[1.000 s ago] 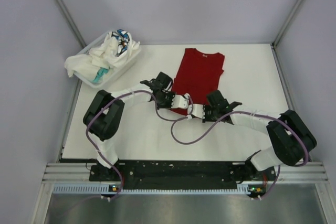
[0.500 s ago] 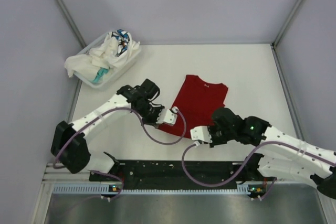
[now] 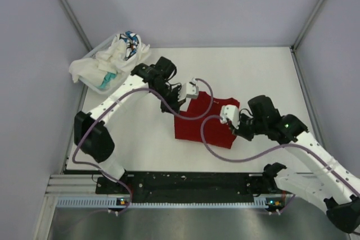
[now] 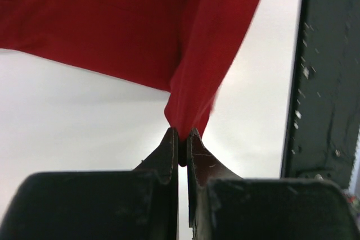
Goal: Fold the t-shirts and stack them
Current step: Fold the long partially folded tshirt into a neat square
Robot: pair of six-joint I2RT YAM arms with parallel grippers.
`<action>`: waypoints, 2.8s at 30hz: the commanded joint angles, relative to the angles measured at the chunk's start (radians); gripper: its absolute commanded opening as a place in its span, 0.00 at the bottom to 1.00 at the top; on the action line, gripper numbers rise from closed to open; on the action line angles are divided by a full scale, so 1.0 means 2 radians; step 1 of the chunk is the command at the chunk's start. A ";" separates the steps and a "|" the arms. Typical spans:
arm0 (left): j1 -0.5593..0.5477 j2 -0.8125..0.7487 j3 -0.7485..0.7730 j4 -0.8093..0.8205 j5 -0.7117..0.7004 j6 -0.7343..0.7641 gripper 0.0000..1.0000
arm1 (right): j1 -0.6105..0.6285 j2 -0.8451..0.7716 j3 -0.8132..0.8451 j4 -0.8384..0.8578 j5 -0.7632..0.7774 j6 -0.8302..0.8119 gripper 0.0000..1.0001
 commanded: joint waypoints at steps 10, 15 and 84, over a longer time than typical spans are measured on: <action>0.036 0.232 0.291 0.020 -0.034 -0.128 0.00 | -0.236 0.167 0.048 0.143 -0.054 0.037 0.00; 0.042 0.261 0.289 0.078 -0.063 -0.153 0.00 | -0.244 0.257 0.097 0.160 -0.043 0.032 0.00; 0.089 0.393 0.389 0.229 -0.169 -0.318 0.24 | -0.316 0.650 0.435 0.217 0.112 0.561 0.32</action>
